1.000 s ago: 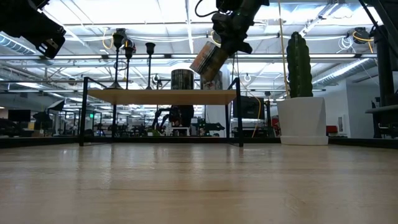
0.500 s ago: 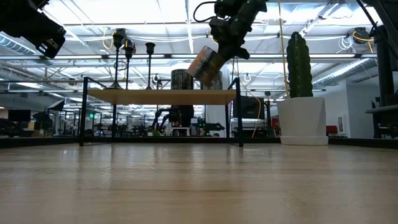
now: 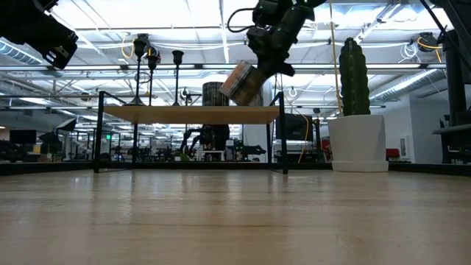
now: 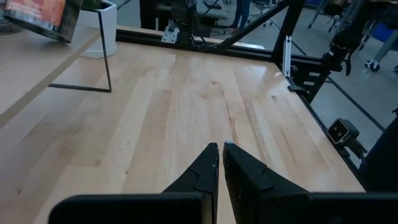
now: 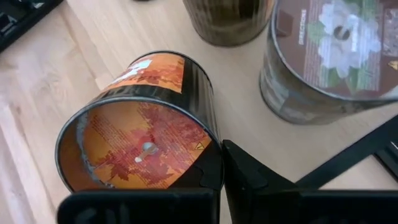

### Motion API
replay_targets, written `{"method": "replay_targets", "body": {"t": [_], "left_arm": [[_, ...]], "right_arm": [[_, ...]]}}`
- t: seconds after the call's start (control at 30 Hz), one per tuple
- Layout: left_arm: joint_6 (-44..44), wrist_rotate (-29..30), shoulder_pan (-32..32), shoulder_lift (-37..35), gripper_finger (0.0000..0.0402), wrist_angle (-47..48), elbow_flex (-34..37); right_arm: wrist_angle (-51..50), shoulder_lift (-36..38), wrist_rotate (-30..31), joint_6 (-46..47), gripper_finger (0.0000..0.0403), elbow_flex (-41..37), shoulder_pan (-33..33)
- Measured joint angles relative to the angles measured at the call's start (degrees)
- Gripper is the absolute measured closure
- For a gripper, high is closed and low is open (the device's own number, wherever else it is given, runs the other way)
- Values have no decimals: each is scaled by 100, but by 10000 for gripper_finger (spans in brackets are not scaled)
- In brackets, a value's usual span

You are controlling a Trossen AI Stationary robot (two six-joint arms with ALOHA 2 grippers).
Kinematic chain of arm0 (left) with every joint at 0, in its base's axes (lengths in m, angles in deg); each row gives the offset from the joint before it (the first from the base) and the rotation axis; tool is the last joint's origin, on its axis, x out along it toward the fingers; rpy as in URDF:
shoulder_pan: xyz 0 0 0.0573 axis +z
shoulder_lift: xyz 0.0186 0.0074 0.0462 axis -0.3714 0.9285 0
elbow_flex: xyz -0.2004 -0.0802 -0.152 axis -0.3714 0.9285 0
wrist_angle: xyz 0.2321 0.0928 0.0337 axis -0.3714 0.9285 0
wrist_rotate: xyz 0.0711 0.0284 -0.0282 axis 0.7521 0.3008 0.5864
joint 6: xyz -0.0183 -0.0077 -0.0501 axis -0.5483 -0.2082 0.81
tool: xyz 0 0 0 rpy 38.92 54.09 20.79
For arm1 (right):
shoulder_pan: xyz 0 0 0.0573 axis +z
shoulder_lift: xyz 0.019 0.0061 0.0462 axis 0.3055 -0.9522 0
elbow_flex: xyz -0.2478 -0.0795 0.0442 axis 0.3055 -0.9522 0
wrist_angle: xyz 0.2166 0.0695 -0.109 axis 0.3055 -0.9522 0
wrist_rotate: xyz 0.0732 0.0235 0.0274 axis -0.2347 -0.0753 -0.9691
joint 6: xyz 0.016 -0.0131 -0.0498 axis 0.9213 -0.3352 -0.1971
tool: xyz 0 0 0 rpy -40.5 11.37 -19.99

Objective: Pick & Place candle stick holders
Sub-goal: Put the orange scented candle on the shelf

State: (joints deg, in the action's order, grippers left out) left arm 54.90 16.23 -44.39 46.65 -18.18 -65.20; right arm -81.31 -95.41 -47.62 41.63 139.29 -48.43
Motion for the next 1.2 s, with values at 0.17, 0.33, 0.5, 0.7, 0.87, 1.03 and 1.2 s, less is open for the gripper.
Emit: {"method": "replay_targets", "body": {"t": [0.17, 0.33, 0.5, 0.7, 0.87, 1.03, 1.2], "left_arm": [[2, -2, 1, 1, 373, -1, 0], [1, -2, 0, 0, 373, -1, 0], [2, -2, 0, 1, 373, -1, 0], [2, -2, 0, 1, 373, -1, 0], [-28, -2, 1, -1, 373, -1, 0], [-63, -2, 0, 1, 373, 3, 0], [-116, -2, 0, 1, 373, 5, 0]], "right_arm": [[273, 0, 16, -1, 403, -46, 1], [244, 0, 16, -3, 403, -46, -1], [259, 0, 13, -1, 403, -46, 26], [271, 0, 8, -20, 394, -46, 39], [388, 4, 3, -14, 386, -46, 37], [428, 9, -10, -31, 385, -46, 37], [462, 9, -10, -27, 376, -46, 39]]}}
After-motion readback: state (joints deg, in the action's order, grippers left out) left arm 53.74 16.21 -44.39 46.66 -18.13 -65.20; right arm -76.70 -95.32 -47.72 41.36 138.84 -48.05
